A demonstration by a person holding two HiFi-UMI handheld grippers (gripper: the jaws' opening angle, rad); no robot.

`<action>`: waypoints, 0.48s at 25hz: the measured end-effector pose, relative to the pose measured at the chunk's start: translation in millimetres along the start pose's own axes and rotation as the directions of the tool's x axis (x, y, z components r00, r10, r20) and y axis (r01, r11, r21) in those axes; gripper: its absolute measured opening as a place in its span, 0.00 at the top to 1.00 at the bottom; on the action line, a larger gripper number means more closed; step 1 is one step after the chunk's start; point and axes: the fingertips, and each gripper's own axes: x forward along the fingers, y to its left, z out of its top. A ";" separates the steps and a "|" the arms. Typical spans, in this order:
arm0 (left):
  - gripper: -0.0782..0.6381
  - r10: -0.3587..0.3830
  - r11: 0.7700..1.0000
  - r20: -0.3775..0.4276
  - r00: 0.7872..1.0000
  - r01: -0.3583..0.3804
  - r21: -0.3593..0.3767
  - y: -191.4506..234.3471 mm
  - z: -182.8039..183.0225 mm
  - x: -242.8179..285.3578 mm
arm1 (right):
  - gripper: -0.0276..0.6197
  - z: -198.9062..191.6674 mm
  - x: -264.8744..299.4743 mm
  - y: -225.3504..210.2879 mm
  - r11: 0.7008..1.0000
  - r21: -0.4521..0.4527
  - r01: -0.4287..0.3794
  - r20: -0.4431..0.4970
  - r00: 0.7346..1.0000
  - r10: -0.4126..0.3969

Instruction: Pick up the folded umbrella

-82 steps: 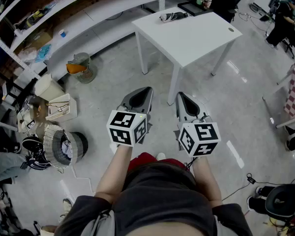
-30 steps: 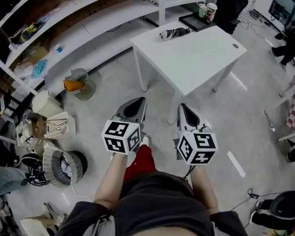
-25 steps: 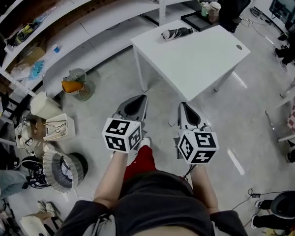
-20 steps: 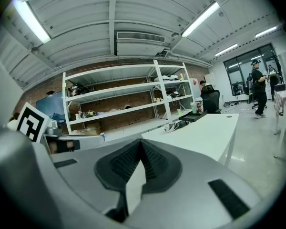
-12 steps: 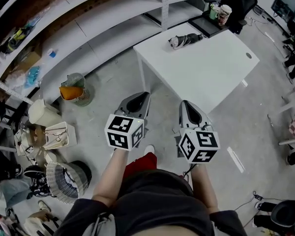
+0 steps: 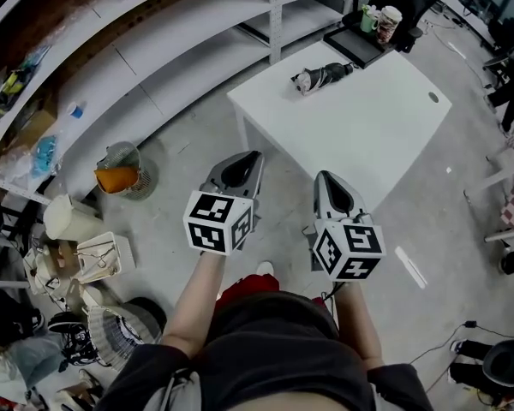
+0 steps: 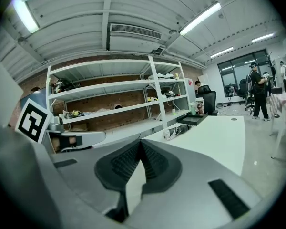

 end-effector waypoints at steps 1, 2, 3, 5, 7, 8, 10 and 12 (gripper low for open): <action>0.86 -0.005 1.000 -0.001 1.000 0.005 0.002 3.0 0.8 3.2 | 0.93 0.5 4.0 0.2 1.000 0.000 0.004 -0.002 1.000 -0.004; 0.86 -0.009 1.000 -0.001 1.000 0.009 0.004 6.0 1.2 6.3 | 0.93 0.9 7.7 0.5 1.000 0.000 0.008 -0.003 1.000 -0.008; 0.86 -0.011 1.000 -0.003 1.000 0.011 0.008 9.0 1.3 9.2 | 0.93 1.1 11.2 0.8 1.000 0.000 0.011 -0.004 1.000 -0.011; 0.86 -0.019 1.000 -0.010 1.000 0.019 0.013 14.1 0.9 15.0 | 0.93 1.1 17.4 1.3 1.000 0.000 0.017 -0.007 1.000 -0.017; 0.86 -0.032 0.999 -0.020 0.999 0.032 0.013 17.7 0.0 20.0 | 0.93 0.8 21.9 1.8 1.000 0.002 0.025 -0.011 1.000 -0.024; 0.86 -0.038 0.999 -0.024 0.999 0.038 0.012 19.1 -0.5 22.3 | 0.93 0.6 23.7 1.8 1.000 0.001 0.029 -0.014 0.999 -0.029; 0.86 -0.049 0.999 -0.032 0.998 0.049 0.013 21.3 -0.9 27.0 | 0.93 0.7 26.6 0.3 0.999 -0.002 0.038 -0.020 0.999 -0.038; 0.86 -0.057 0.998 -0.039 0.998 0.057 0.016 23.4 -0.9 32.1 | 0.93 0.7 28.6 -2.7 0.999 -0.001 0.051 -0.024 0.998 -0.051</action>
